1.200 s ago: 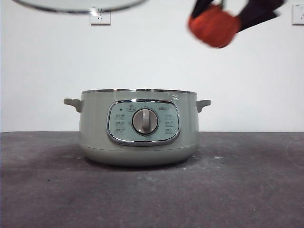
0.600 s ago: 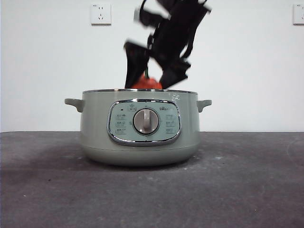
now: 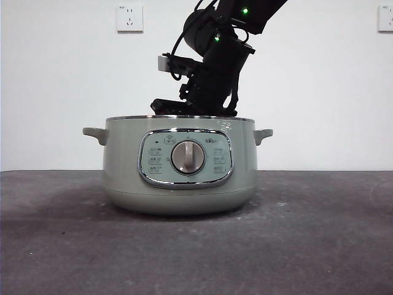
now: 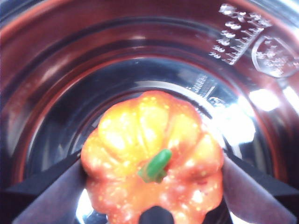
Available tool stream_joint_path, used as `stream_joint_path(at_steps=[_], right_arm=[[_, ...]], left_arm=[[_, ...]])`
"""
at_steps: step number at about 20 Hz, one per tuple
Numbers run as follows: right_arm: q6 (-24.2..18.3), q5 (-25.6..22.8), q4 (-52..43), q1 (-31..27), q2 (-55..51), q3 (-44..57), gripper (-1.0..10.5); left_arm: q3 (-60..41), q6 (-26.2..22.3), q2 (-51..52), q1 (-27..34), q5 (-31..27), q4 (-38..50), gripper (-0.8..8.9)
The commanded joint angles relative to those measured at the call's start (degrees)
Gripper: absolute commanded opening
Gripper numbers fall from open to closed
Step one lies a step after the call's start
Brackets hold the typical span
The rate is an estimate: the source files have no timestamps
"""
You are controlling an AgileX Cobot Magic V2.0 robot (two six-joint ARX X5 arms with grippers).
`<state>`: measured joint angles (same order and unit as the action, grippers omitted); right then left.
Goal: Pick up the pumpkin,open the lid,put the pumpkin in the pot,close the lid
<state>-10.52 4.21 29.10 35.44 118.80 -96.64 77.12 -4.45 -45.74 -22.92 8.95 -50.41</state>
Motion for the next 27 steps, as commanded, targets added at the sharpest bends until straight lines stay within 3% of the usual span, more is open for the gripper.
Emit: stream_joint_path(at_steps=[1, 6, 8, 11, 13, 19, 27], right_arm=[[0.2, -0.1, 0.8, 0.3, 0.9, 0.1, 6.6], [0.6, -1.6, 0.8, 0.3, -5.0, -0.1, 6.6], [0.7, -6.6, 2.8, 0.0, -11.1, -0.1, 6.6], [5.4, -15.0, 10.8, -1.5, -23.9, -0.1, 6.6], [7.9, -14.8, 16.1, -2.8, -31.9, -0.1, 6.6], [8.5, -14.6, 27.1, -3.1, -48.7, -0.1, 6.6], [10.0, -14.6, 31.6, -3.1, -56.7, -0.1, 6.6]], left_arm=[[0.2, 0.2, 0.4, 0.1, 0.1, 2.6, -0.09], [0.2, -0.2, -2.0, 0.1, 0.2, 4.3, -0.09], [0.2, -0.3, -4.6, 0.1, 0.5, 7.0, -0.09], [0.2, -1.6, -10.7, 0.1, 2.2, 11.4, -0.09], [0.2, -1.6, -15.0, 0.1, 3.6, 14.9, -0.09], [0.2, -1.8, -27.5, -0.5, 6.0, 26.2, -0.09], [0.2, -1.8, -38.4, -2.1, 6.5, 34.1, -0.09]])
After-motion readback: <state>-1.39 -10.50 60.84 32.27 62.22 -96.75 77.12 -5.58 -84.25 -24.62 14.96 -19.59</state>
